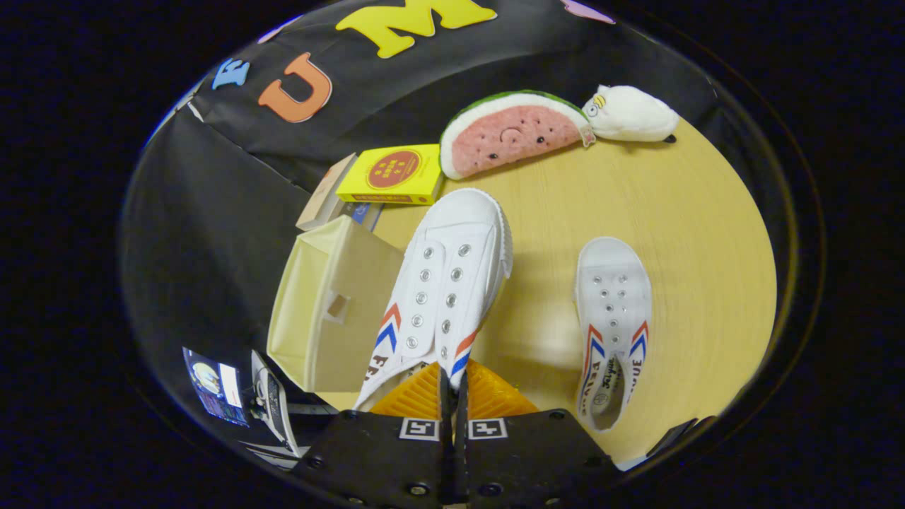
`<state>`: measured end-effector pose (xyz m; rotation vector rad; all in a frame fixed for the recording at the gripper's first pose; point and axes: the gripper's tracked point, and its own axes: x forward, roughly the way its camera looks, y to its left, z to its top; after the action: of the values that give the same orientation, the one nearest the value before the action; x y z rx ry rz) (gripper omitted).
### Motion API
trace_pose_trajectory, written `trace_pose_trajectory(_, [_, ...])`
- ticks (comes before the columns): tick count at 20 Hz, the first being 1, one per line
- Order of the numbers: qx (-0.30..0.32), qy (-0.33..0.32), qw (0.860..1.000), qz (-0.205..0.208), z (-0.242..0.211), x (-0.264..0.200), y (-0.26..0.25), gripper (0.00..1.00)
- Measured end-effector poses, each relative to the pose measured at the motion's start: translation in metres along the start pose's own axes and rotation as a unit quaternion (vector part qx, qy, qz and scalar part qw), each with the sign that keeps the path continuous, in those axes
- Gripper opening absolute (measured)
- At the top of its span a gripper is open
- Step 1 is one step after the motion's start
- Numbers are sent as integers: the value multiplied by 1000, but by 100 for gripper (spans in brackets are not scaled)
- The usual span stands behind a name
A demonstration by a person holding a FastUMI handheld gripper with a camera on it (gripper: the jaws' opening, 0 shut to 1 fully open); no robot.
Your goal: Open the storage box then place both shoes into the box .Put the left shoe in first, then the right shoe, with the right side of both shoes facing outward in a uniform manner.
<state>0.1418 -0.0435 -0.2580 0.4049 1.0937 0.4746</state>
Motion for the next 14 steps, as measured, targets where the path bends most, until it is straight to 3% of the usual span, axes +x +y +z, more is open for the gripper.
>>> trace_pose_trajectory(6, [-41, -14, 999, 17, 9, -8, 122, 0])
trace_pose_trajectory(14, [-34, -30, 998, -35, -2, 85, 220, 0])
